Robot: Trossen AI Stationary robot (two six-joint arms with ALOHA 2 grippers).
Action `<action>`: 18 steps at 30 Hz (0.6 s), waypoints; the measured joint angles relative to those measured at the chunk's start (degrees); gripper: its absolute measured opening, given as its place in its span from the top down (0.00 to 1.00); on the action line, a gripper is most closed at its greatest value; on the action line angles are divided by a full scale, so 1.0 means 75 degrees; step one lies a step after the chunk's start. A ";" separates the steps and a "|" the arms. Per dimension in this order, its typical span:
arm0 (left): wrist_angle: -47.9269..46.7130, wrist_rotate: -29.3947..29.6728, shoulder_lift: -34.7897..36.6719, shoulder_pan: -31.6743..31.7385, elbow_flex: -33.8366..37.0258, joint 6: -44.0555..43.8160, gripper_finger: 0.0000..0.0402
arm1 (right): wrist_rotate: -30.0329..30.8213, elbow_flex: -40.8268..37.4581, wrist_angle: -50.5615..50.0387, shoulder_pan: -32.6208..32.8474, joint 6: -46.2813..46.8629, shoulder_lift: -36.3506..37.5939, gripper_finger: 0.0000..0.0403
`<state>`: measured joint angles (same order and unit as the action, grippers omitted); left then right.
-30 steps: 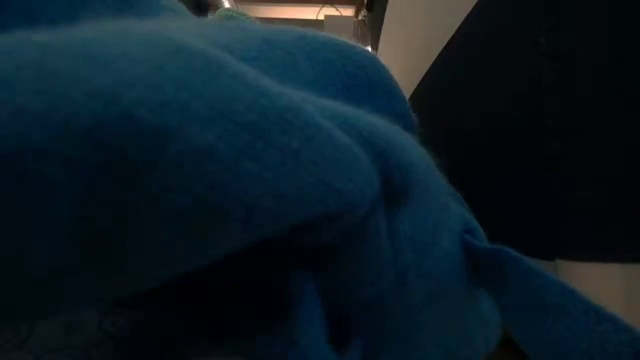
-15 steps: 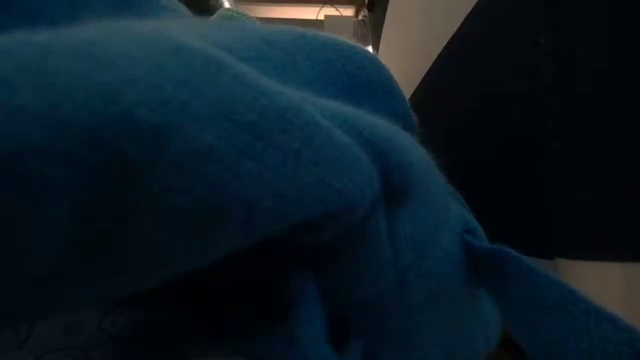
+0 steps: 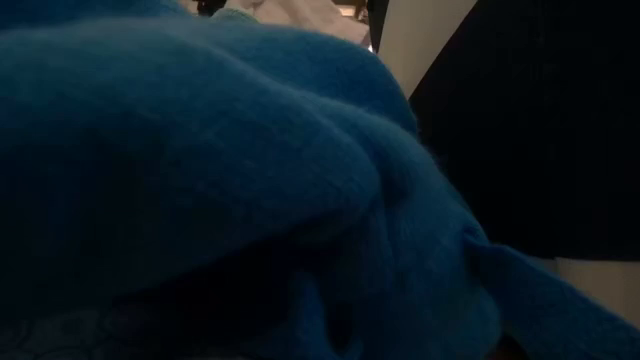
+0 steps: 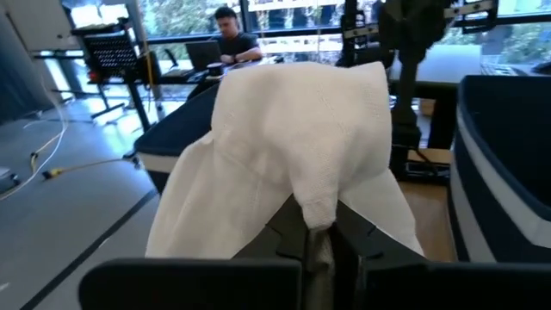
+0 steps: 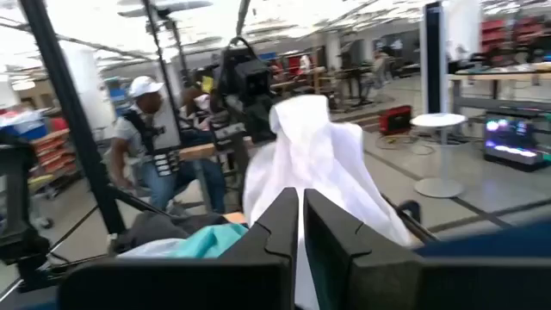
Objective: Sort clothes
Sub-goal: Put the white polo shirt into the top blue bin
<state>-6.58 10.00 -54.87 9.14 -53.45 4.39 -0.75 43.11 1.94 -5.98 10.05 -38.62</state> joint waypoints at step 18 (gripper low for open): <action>-0.0014 0.0002 0.0000 -0.0525 0.0000 0.0224 0.97 | -0.0653 0.3307 -0.0929 0.0003 -0.1179 -0.4384 0.41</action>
<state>-6.69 10.02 -54.87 5.21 -53.45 6.07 -5.65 67.91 -5.03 -5.96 1.20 -71.50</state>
